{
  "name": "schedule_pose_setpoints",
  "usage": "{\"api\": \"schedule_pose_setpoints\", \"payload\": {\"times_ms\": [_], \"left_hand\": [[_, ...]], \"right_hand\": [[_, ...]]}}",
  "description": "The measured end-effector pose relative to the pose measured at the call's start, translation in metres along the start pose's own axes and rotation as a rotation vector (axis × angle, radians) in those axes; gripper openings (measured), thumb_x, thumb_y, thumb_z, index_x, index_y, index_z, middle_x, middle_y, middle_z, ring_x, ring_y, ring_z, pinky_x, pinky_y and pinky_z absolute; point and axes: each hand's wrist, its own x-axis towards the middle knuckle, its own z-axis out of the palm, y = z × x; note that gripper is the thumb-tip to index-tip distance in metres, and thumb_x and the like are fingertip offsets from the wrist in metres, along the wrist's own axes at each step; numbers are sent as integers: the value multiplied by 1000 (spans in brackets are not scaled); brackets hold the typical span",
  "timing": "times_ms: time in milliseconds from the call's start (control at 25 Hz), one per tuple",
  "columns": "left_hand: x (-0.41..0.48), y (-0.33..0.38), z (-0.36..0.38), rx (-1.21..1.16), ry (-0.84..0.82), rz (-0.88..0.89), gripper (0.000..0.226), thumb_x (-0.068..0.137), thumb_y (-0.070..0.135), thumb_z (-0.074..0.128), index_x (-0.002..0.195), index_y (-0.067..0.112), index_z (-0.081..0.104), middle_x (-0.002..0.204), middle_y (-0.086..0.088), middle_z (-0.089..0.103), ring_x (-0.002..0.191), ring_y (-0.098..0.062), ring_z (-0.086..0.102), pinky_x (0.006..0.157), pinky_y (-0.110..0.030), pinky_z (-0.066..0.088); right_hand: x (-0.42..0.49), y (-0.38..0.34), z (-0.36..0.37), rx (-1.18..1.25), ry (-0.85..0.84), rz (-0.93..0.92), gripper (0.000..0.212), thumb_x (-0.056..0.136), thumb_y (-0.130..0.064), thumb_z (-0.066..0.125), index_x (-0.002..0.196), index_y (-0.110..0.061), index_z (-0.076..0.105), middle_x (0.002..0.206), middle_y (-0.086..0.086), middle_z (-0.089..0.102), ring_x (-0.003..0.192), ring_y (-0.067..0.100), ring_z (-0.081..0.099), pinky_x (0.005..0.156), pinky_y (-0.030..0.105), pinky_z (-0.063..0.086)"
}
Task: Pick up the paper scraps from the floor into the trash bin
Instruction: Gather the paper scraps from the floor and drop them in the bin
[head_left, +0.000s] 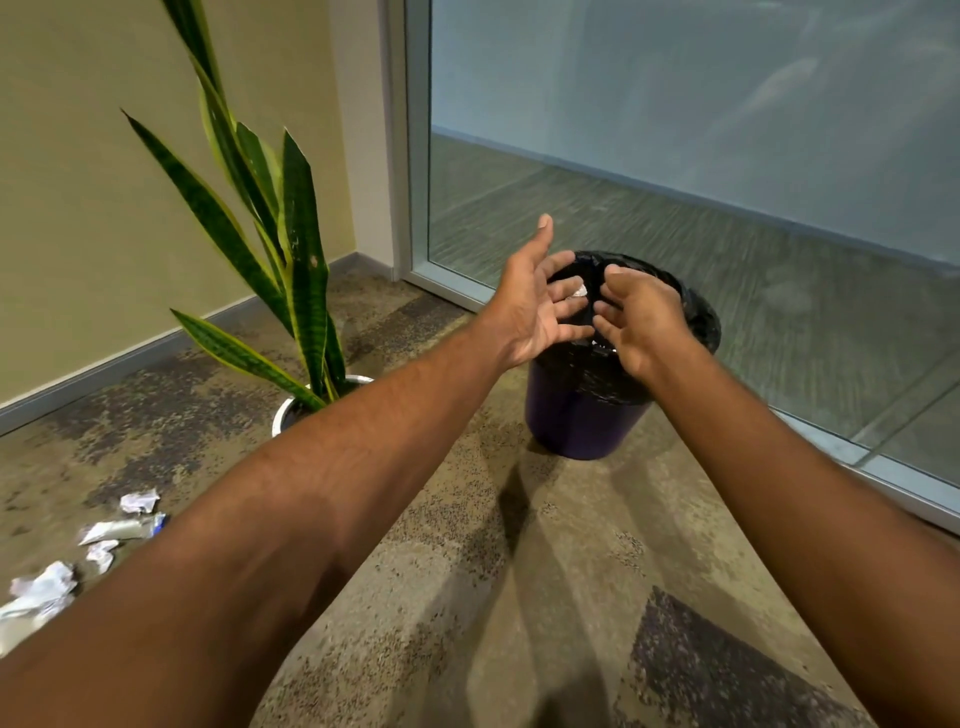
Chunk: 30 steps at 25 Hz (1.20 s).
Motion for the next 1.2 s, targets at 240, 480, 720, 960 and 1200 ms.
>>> {"api": "schedule_pose_setpoints", "payload": {"times_ms": [240, 480, 720, 960, 1200], "left_hand": [[0, -3, 1, 41, -58, -8, 94, 96, 78, 46, 165, 16, 31, 171, -19, 29, 147, -52, 43, 113, -68, 43], [-8, -5, -24, 108, -46, -44, 92, 96, 77, 47, 162, 15, 38, 166, -23, 37, 133, -52, 58, 108, -67, 49], [-29, 0, -68, 169, 48, -66, 88, 96, 78, 46, 156, 14, 47, 154, -23, 53, 116, -51, 70, 104, -65, 54], [-75, 4, -119, 346, 76, -165, 77, 98, 72, 49, 143, 10, 59, 134, -23, 70, 114, -50, 72, 96, -56, 60], [-158, -20, -201, 821, 83, -547, 43, 104, 36, 62, 133, 4, 65, 114, -15, 75, 103, -39, 74, 83, -41, 60]], "right_hand": [[9, 11, -8, -162, 36, 0, 20, 96, 1, 69, 114, 1, 75, 84, 12, 76, 61, 15, 71, 58, 29, 54], [26, 15, -19, -17, 215, 6, 21, 93, 12, 65, 104, -3, 75, 93, 14, 76, 88, 26, 76, 66, 27, 65], [24, 26, -19, -8, 276, -5, 29, 94, 6, 59, 111, -9, 77, 105, 10, 75, 97, 21, 71, 88, 36, 64], [-22, 47, 8, -8, 122, -116, 24, 98, 5, 64, 113, -11, 74, 101, 10, 75, 83, 16, 74, 78, 28, 65], [-98, 142, 61, -249, -281, -8, 13, 98, 0, 71, 106, -10, 77, 86, 9, 74, 71, 13, 70, 64, 24, 60]]}}
